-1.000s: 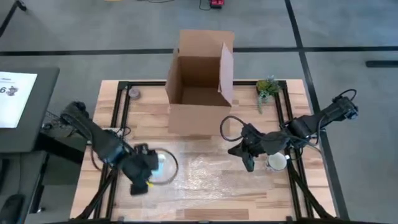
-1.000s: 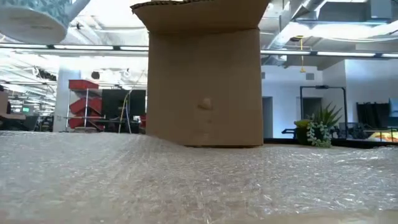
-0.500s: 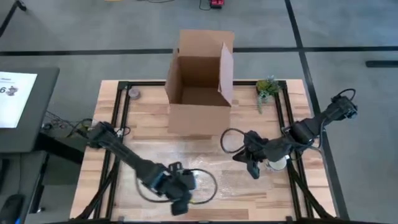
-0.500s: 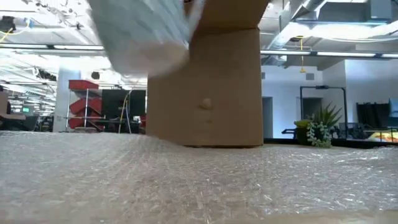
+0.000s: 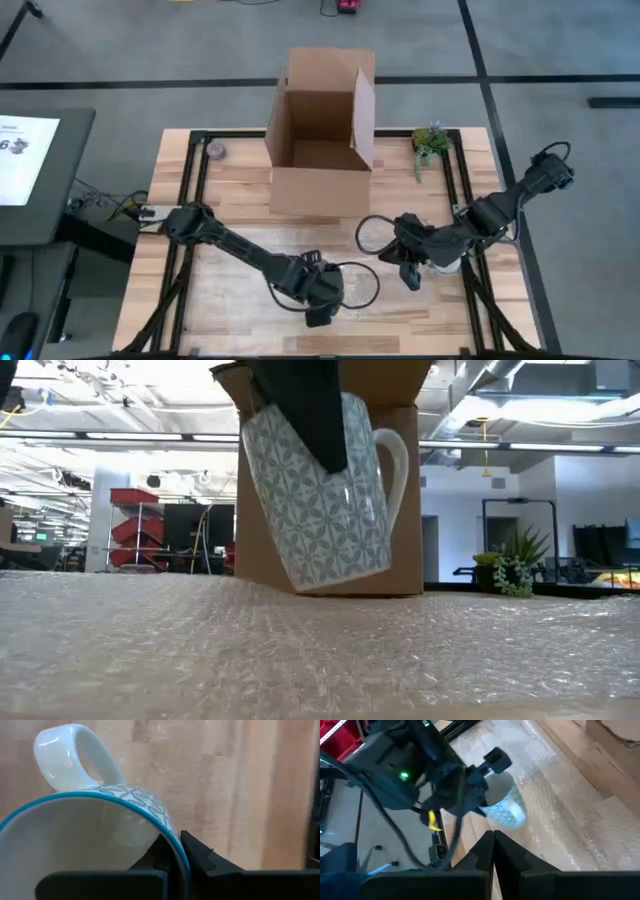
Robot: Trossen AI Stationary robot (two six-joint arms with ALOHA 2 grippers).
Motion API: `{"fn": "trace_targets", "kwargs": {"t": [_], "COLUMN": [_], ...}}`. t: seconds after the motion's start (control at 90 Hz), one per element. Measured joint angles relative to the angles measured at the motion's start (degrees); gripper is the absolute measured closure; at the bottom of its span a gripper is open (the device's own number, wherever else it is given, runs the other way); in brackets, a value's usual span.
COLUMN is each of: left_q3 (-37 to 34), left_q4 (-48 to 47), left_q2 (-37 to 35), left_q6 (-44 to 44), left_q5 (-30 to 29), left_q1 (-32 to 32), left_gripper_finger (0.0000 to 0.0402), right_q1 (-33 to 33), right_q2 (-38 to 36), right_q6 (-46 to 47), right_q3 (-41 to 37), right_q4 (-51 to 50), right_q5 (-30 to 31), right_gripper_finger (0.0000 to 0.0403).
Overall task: Wrap mug
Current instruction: Wrap the blue patterned mug with the right transparent bubble wrap
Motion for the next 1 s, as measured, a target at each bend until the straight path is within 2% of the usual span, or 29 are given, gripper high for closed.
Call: {"fn": "trace_targets", "kwargs": {"t": [0.133, 0.433, 0.633, 1.0], "left_q3": [-0.2, -0.2, -0.3, 0.0], "left_q4": [-0.7, -0.2, 1.2, 1.5], "left_q2": [0.0, 0.0, 2.8, 4.4], "left_q6": [0.9, 5.6, 8.4, 8.4], "left_q5": [-3.8, -1.5, 1.1, 1.4], "left_q1": [0.0, -0.2, -0.3, -0.5], "left_gripper_finger": [0.0398, 0.0397, 0.0396, 0.0390], "right_q1": [0.6, 0.6, 0.6, 0.6], "right_q2": [0.0, 0.0, 0.0, 0.0], "right_q6": [0.1, 0.4, 0.2, 0.0], "right_q3": [0.0, 0.0, 0.0, 0.0], "right_q4": [0.0, 0.0, -0.1, -0.2], "right_q5": [0.0, 0.4, 1.5, 1.5], "right_gripper_finger": [0.0403, 0.0403, 0.0403, 0.0403]}}
